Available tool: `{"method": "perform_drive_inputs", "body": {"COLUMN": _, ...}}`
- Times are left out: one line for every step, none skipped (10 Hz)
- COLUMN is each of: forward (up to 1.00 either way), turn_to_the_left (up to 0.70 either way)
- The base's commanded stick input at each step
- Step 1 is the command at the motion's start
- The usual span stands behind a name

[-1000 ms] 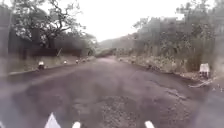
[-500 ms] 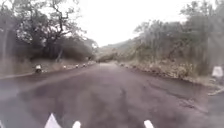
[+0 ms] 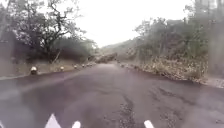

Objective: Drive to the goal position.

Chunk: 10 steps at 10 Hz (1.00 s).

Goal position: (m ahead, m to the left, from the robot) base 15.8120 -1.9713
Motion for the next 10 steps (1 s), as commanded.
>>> {"method": "perform_drive_inputs", "body": {"forward": 1.00, "turn_to_the_left": 0.23}}
{"method": "perform_drive_inputs", "body": {"forward": 1.00, "turn_to_the_left": 0.38}}
{"method": "perform_drive_inputs", "body": {"forward": 1.00, "turn_to_the_left": 0.40}}
{"method": "perform_drive_inputs", "body": {"forward": 1.00, "turn_to_the_left": 0.40}}
{"method": "perform_drive_inputs", "body": {"forward": 1.00, "turn_to_the_left": 0.34}}
{"method": "perform_drive_inputs", "body": {"forward": 1.00, "turn_to_the_left": 0.19}}
{"method": "perform_drive_inputs", "body": {"forward": 1.00, "turn_to_the_left": 0.03}}
{"method": "perform_drive_inputs", "body": {"forward": 1.00, "turn_to_the_left": 0.00}}
{"method": "perform_drive_inputs", "body": {"forward": 1.00, "turn_to_the_left": 0.00}}
{"method": "perform_drive_inputs", "body": {"forward": 1.00, "turn_to_the_left": 0.00}}
